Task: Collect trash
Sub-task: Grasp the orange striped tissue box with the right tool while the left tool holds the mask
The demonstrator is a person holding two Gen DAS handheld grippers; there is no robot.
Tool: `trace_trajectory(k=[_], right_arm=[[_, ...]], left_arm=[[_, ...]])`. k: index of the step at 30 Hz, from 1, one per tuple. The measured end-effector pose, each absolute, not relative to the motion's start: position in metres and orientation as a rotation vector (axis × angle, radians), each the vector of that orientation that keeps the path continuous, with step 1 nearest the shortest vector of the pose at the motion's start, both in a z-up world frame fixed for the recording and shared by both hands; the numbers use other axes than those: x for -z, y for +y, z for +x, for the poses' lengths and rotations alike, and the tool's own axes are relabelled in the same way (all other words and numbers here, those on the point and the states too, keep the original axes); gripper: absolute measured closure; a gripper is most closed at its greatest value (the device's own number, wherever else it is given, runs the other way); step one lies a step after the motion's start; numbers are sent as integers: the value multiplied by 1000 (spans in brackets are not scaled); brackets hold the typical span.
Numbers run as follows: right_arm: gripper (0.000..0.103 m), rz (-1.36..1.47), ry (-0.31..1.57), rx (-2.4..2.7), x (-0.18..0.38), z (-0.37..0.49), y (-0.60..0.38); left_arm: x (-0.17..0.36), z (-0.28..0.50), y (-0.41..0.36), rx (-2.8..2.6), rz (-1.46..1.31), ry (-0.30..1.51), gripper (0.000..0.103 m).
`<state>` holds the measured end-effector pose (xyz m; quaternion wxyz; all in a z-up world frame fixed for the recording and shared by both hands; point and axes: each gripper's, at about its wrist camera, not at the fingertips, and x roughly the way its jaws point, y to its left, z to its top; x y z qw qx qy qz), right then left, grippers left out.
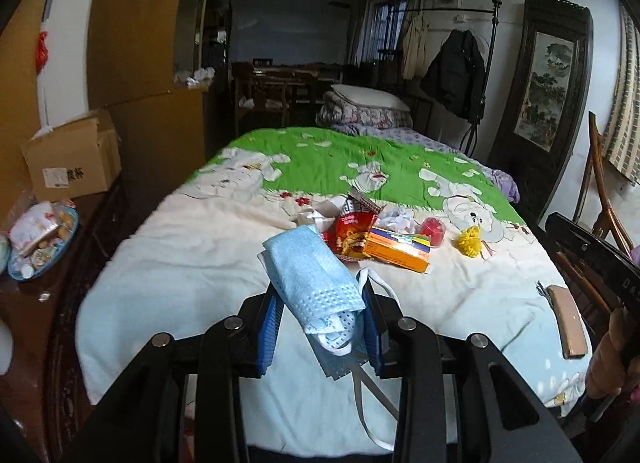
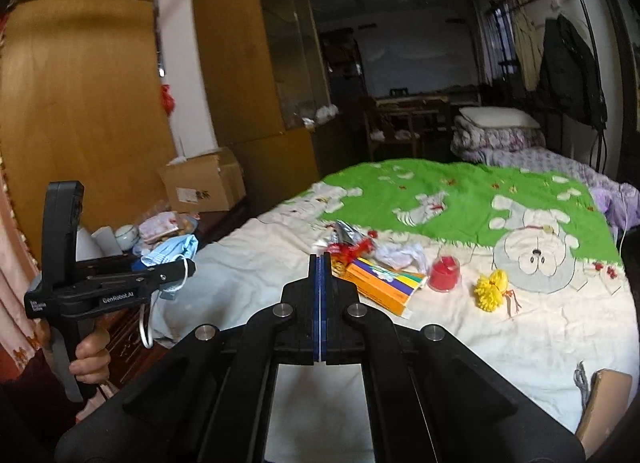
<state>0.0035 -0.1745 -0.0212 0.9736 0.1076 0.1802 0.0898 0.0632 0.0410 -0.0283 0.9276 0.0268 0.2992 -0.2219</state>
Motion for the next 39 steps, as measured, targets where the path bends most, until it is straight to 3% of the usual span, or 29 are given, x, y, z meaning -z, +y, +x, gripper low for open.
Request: trace_trajectory(k=[2, 4, 5, 6, 13, 20, 25, 27, 30, 39], right_arm=[[94, 185, 380, -180, 23, 5, -170], [63, 176, 412, -175, 32, 18, -172], [42, 169, 436, -170, 39, 29, -173], [38, 151, 458, -156, 47, 40, -174], [37, 59, 586, -116, 96, 118, -174], [27, -23, 689, -156, 130, 191, -166], [26, -59, 775, -103, 158, 231, -175], [31, -25, 771, -98, 160, 230, -181], [52, -46, 725, -73, 147, 208, -179], [54, 420, 660, -316, 99, 122, -218]], left_arm=[[24, 53, 51, 432, 58, 600, 67], [23, 49, 58, 424, 50, 606, 67], [23, 50, 61, 419, 46, 615, 67], [23, 50, 63, 415, 46, 616, 67], [39, 74, 67, 407, 34, 657, 67], [63, 107, 64, 402, 23, 731, 67], [77, 126, 65, 395, 6, 771, 67], [81, 132, 65, 396, 1, 783, 67], [84, 135, 63, 403, 1, 791, 67], [66, 114, 58, 438, 13, 732, 67]])
